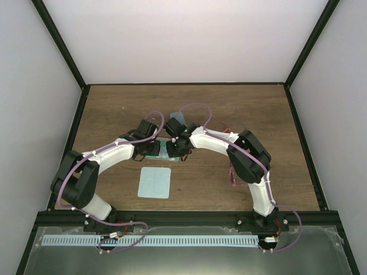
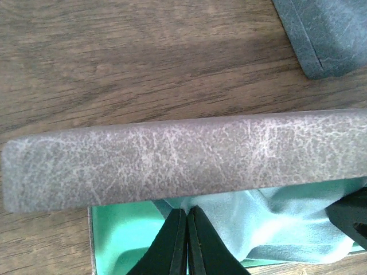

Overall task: Organize the sunglasses
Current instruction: Place the glasses cleaning cloth in the sunglasses case.

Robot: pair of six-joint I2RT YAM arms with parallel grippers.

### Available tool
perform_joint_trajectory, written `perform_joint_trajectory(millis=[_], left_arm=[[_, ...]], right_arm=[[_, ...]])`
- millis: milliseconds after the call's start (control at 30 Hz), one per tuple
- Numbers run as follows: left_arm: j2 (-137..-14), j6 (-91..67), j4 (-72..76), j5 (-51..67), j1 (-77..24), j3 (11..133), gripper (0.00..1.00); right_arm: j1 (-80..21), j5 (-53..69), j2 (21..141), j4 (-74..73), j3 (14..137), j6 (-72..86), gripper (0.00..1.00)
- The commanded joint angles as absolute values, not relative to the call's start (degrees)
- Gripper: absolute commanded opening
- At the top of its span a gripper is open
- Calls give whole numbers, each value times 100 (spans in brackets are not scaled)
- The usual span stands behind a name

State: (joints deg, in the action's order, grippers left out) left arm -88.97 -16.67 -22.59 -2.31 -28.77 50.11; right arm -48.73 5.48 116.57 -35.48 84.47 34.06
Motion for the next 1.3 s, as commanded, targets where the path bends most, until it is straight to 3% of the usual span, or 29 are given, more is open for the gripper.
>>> perform_joint_trajectory(millis=[0,367,600,833,967,1167,1267], left_arm=[[-8990,-1601,-2136,-210,-2839,4912,4],[-9118,-1615,-2311,-463,-2839,4876,4],[-9290,-1715,-2587,-742,-2839,4937,11],[-9264,-1789,-2762,-915,-2838,5055,35],[-9143,-1808,-2844,-919,-2839,5191,37],[-8874,-1900,-3011,-682,-2839,5534,37],[-8823,-1951,-3086,-551,-2839,5689,37]], right_arm=[[-4904,439,11770,-3542,8491,3393,1],[-4900,348,11847,-3586,8497,3375,1],[-4904,316,11840,-3591,8506,3367,2],[-4904,316,11848,-3608,8542,3335,2],[-4904,293,11839,-3653,8603,3319,2],[-4904,245,11700,-3676,8673,3279,28],[-4908,262,11573,-3683,8664,3279,33]])
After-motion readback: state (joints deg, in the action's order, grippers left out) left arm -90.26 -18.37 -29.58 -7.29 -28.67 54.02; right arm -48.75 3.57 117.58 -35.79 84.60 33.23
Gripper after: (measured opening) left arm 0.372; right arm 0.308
